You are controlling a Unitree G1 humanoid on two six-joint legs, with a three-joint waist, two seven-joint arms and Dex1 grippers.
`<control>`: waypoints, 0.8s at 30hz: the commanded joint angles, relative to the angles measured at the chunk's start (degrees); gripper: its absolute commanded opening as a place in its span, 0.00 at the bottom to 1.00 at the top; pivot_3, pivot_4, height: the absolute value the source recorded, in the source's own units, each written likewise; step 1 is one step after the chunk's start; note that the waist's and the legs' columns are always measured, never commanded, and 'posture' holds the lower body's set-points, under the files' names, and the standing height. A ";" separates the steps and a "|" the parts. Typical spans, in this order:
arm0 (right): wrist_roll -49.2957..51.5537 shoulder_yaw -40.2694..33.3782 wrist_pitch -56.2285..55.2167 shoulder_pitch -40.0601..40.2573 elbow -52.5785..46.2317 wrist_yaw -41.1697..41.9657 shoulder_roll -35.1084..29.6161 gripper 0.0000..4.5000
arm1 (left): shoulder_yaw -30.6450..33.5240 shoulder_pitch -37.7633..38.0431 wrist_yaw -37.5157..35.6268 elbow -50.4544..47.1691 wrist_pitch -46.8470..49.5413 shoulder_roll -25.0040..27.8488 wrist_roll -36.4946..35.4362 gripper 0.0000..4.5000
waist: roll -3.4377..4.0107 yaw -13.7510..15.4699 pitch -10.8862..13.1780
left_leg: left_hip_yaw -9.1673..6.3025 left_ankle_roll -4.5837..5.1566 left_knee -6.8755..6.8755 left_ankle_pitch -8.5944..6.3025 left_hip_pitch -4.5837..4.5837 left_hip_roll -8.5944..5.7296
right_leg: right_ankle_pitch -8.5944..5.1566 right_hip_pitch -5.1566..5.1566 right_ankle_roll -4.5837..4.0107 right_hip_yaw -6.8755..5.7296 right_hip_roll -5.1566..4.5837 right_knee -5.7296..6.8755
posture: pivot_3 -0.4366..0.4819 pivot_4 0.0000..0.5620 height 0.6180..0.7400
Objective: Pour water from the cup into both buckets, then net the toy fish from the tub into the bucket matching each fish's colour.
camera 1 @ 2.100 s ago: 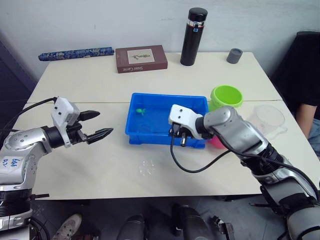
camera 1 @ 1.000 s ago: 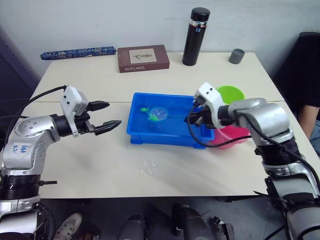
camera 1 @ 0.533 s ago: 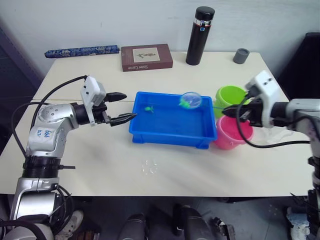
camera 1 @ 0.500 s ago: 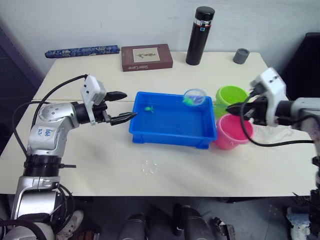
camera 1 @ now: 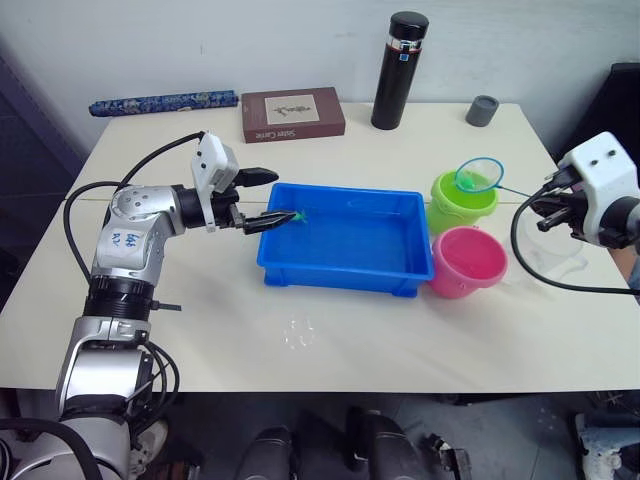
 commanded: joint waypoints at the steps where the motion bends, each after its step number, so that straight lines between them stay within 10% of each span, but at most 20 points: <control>1: -7.06 3.27 -6.86 0.76 -2.61 -2.92 -2.72 0.00 | 0.25 -2.38 -1.05 1.21 -1.89 -0.71 0.33 0.99 | 0.00 0.01 0.00 | 0.00 0.00 0.01 0.00 0.00 0.00 | 0.00 0.00 0.00 0.01 0.00 0.01 | 0.48 0.27 1.00; 24: -48.36 12.76 -40.17 14.10 -5.13 -13.67 -11.34 0.00 | 1.54 1.12 -1.80 -1.99 -0.29 -0.80 -0.19 0.99 | 0.00 -0.03 0.00 | 0.04 -0.08 0.08 0.05 0.04 -0.01 | 0.00 -0.01 0.00 0.05 0.03 0.11 | 0.48 0.27 1.00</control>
